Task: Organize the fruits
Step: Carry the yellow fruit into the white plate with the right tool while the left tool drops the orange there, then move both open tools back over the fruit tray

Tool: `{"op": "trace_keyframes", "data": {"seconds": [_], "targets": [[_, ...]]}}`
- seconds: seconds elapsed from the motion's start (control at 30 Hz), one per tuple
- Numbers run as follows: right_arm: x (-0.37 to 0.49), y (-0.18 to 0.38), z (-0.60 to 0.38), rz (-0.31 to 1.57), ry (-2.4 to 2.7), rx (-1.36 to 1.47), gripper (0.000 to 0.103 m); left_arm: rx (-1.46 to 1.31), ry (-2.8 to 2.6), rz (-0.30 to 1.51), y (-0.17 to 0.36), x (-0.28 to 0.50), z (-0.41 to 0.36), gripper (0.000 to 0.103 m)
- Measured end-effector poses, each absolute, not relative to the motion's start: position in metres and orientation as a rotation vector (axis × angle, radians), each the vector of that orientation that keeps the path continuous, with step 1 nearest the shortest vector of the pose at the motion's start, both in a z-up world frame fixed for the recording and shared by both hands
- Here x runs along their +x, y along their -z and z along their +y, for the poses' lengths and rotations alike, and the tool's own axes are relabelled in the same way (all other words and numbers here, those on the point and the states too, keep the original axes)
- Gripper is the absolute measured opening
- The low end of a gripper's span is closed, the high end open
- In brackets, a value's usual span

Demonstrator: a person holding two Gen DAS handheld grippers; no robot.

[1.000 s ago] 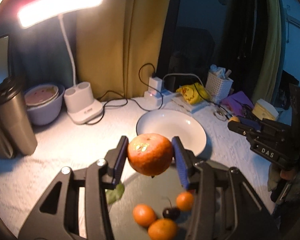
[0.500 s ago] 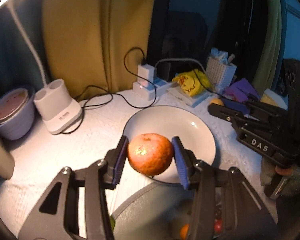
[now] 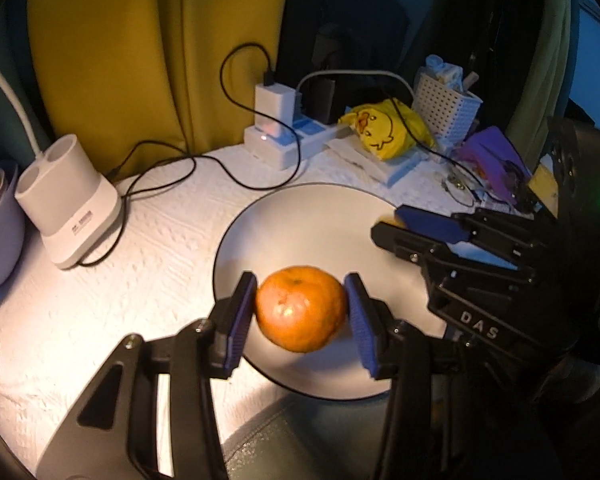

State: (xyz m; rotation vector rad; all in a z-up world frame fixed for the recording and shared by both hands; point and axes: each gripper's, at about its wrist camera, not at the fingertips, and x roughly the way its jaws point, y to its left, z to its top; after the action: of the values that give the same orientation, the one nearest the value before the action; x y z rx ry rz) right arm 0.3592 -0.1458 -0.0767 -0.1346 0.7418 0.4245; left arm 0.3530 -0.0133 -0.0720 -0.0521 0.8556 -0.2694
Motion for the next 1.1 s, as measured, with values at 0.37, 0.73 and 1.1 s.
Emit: {"op": "trace_keyframes", "data": {"seconds": [0.37, 0.73, 1.1], "targets": [[0.35, 0.063, -0.149, 0.72, -0.386, -0.135, 0.039, -0.1, 0.249, 0.808, 0.052, 0.341, -0.003, 0.069], [0.311, 0.031, -0.154, 0.666, -0.372, -0.123, 0.039, -0.112, 0.233, 0.752, 0.021, 0.301, 0.003, 0.069], [0.262, 0.006, -0.156, 0.613, -0.377, -0.123, 0.039, -0.079, 0.208, 0.648, -0.006, 0.243, 0.0, 0.069]]}}
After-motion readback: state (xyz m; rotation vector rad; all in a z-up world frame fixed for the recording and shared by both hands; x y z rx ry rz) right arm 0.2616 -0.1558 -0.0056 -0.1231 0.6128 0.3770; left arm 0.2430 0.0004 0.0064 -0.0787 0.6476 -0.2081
